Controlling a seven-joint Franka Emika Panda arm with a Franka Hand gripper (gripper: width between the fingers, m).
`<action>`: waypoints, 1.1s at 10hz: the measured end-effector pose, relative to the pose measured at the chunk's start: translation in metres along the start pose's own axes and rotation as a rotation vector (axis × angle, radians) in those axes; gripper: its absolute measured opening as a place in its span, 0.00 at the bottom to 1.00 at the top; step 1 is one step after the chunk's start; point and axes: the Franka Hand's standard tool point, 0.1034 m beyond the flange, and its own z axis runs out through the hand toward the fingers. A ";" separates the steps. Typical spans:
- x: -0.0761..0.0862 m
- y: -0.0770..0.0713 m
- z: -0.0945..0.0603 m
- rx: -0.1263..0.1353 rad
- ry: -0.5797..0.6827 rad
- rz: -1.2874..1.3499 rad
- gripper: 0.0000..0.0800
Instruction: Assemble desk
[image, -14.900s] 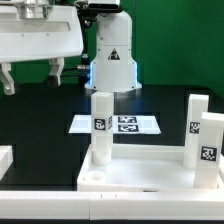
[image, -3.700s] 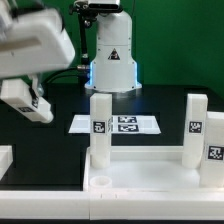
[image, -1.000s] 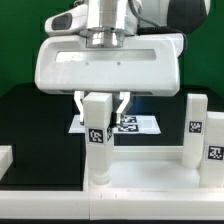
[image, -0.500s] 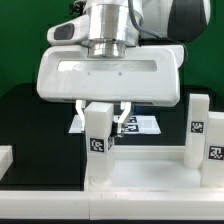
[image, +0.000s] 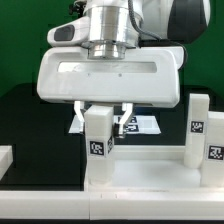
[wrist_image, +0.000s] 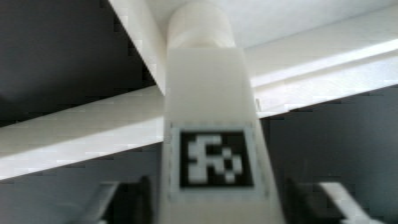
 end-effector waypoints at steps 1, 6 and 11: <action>0.003 -0.003 -0.003 0.011 -0.030 0.005 0.68; 0.025 -0.006 -0.019 0.072 -0.335 0.063 0.81; 0.016 0.006 -0.008 0.070 -0.476 0.102 0.81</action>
Offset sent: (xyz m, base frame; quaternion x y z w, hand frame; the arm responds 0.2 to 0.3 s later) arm 0.0284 -0.0088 0.0391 0.0022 -0.1821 0.0284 0.9829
